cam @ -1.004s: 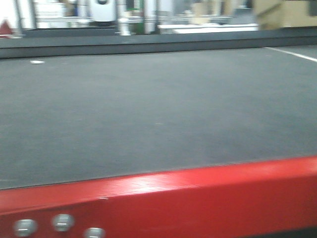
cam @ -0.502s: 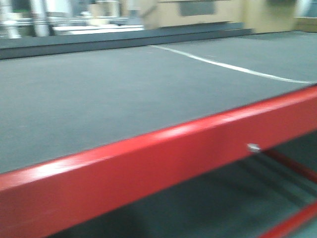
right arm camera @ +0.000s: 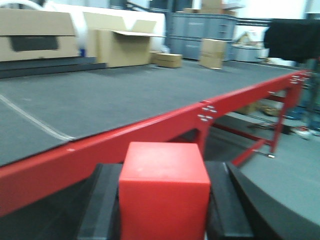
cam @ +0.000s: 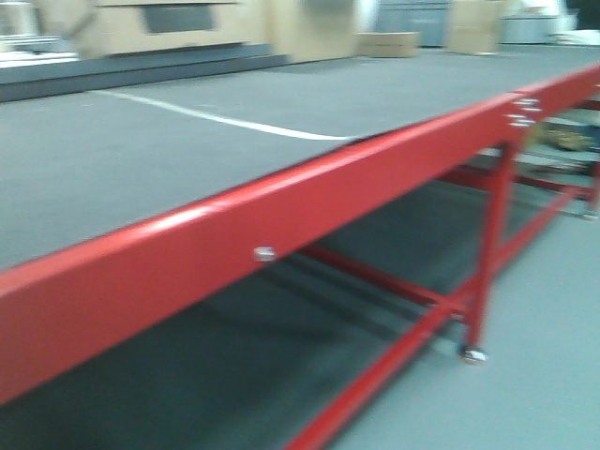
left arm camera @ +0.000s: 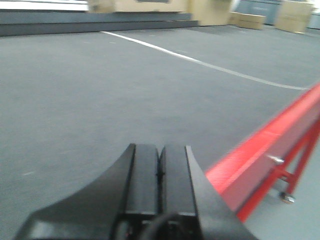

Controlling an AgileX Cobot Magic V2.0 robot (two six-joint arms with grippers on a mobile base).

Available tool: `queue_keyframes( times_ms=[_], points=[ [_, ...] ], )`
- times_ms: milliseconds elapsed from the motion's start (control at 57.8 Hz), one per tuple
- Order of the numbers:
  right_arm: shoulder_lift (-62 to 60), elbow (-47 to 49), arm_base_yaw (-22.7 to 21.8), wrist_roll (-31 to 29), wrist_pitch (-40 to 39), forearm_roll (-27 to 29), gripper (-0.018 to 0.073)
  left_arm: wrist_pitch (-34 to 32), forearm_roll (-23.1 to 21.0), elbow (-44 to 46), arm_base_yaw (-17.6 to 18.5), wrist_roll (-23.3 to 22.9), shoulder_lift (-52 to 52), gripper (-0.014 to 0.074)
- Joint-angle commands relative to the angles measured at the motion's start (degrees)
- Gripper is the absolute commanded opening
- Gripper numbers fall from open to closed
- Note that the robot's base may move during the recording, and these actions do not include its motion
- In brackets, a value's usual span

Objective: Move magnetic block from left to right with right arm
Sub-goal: 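Drive the base past the red table carrying the cube in the right gripper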

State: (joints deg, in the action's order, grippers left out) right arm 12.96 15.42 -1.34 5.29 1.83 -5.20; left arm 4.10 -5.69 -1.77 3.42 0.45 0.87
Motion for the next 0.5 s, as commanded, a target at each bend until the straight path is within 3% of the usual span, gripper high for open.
queue_keyframes(
  times_ms=[0, 485],
  points=[
    [0.4, 1.7, -0.4, -0.4, -5.2, -0.6, 0.0255, -4.8, -0.2, -0.6, -0.2, -0.4, 0.5, -0.0126],
    [0.4, 1.7, -0.4, -0.4, -5.2, -0.6, 0.0255, -4.8, -0.2, -0.6, -0.2, -0.4, 0.5, -0.0126]
  ],
)
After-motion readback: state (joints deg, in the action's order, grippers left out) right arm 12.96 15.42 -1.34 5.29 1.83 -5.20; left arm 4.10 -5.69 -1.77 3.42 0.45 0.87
